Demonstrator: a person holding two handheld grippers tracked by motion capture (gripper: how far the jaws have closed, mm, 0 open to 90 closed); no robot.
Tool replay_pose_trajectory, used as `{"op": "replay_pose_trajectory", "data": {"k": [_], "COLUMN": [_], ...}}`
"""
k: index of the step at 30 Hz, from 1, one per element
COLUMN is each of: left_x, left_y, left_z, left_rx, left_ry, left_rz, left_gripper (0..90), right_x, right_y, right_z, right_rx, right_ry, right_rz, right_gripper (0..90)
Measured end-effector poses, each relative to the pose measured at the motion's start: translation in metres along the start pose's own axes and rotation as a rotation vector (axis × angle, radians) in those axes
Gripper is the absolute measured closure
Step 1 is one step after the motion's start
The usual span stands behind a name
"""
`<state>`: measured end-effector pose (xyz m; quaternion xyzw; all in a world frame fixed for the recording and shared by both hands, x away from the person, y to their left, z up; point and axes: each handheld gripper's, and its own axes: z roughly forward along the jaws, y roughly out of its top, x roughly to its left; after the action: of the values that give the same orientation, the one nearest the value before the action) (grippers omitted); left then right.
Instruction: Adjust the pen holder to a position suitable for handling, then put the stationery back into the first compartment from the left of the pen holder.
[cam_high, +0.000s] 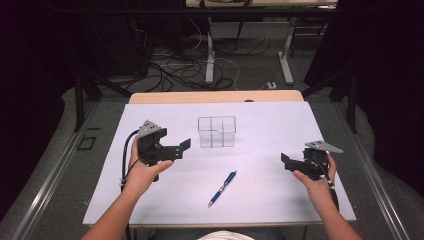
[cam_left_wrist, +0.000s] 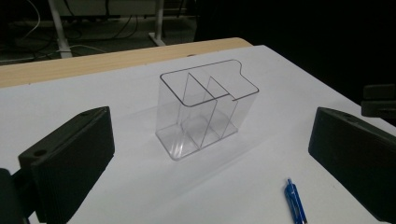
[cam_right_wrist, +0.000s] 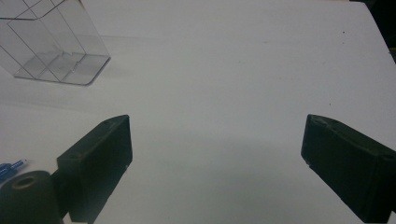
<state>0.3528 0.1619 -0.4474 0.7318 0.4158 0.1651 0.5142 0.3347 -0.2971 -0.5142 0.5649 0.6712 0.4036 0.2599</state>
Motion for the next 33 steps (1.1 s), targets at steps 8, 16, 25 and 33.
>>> {"op": "replay_pose_trajectory", "data": {"k": [8,16,25,33], "left_x": [-0.015,-0.025,-0.035,-0.04], "left_y": [-0.008,-0.015,-0.02,-0.025], "left_z": [-0.002,0.0,0.004,0.006], "left_rx": [0.023,0.046,0.087,0.114], "left_ry": [-0.022,-0.034,-0.055,-0.053], "left_rz": [0.051,0.057,0.063,0.074], "left_gripper": [0.3,3.1,5.2,9.0], "right_x": [0.001,0.001,0.003,0.007], "right_y": [0.0,0.001,0.002,0.003], "right_z": [0.0,-0.002,-0.003,-0.002], "right_rx": [-0.006,-0.013,-0.021,-0.025], "right_ry": [0.002,0.003,0.032,0.067], "right_rz": [-0.009,-0.003,-0.009,-0.043], "right_gripper": [8.5,8.4,6.4,2.9]}}
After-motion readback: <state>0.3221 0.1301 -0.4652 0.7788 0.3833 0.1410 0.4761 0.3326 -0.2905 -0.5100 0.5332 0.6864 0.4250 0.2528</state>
